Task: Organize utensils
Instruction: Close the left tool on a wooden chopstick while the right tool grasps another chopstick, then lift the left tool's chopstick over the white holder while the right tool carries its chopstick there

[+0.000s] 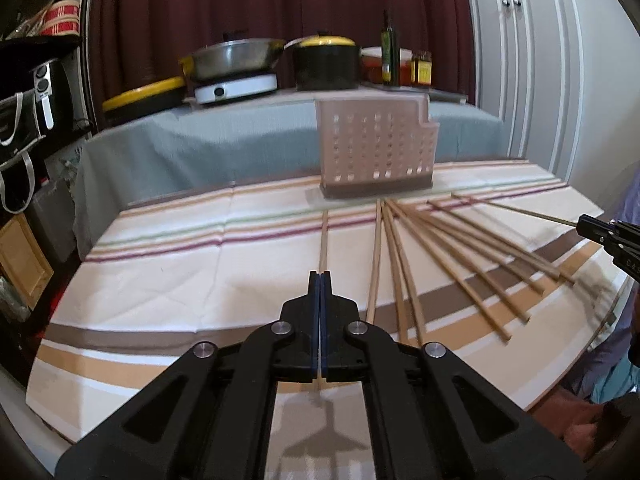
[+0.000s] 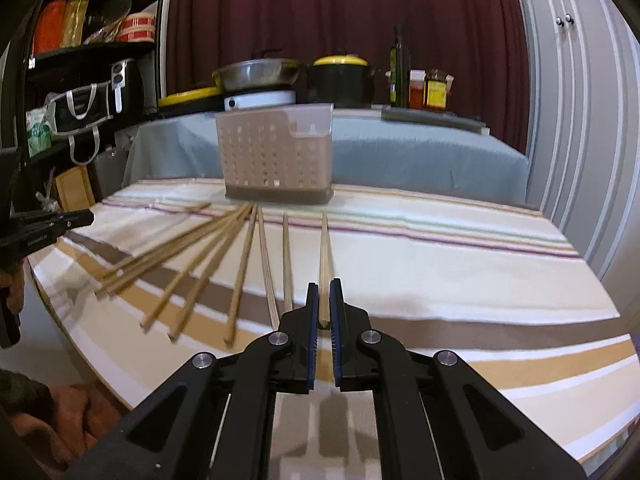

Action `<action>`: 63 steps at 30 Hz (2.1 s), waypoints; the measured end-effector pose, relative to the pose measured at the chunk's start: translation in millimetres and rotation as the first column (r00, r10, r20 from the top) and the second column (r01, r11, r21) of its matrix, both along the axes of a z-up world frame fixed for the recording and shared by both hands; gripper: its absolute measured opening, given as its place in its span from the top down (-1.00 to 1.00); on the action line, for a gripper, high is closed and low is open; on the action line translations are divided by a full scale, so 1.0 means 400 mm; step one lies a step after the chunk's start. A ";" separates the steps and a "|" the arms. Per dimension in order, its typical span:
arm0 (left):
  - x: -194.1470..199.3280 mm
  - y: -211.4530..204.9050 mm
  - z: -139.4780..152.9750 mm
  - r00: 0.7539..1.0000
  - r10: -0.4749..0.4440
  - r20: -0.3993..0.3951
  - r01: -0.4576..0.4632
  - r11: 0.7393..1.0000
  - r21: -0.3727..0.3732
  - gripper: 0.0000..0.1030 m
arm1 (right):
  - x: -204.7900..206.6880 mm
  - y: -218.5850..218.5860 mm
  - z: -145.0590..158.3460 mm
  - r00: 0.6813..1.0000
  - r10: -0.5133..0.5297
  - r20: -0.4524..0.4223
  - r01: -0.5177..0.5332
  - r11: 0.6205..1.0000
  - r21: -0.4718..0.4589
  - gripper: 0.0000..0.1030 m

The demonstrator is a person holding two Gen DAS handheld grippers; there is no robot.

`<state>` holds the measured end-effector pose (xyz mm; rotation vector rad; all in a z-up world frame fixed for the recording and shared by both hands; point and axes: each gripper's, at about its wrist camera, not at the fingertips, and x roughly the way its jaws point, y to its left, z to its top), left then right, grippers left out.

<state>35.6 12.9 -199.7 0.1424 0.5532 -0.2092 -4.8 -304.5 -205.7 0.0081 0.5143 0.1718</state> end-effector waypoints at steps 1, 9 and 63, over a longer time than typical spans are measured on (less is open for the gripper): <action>-0.003 0.000 0.009 1.000 0.001 0.011 -0.001 1.000 -0.003 0.99 | -0.001 0.001 0.010 1.000 -0.002 0.007 0.002 1.000 0.001 0.88; 0.003 0.015 -0.038 0.999 0.013 -0.048 -0.013 1.000 0.002 0.95 | -0.002 0.014 0.029 1.000 0.002 0.018 -0.002 1.000 -0.003 0.88; -0.021 0.041 0.256 0.990 0.051 0.129 -0.036 0.993 -0.115 0.87 | 0.004 0.026 0.249 0.984 -0.029 0.176 0.030 1.000 -0.004 0.88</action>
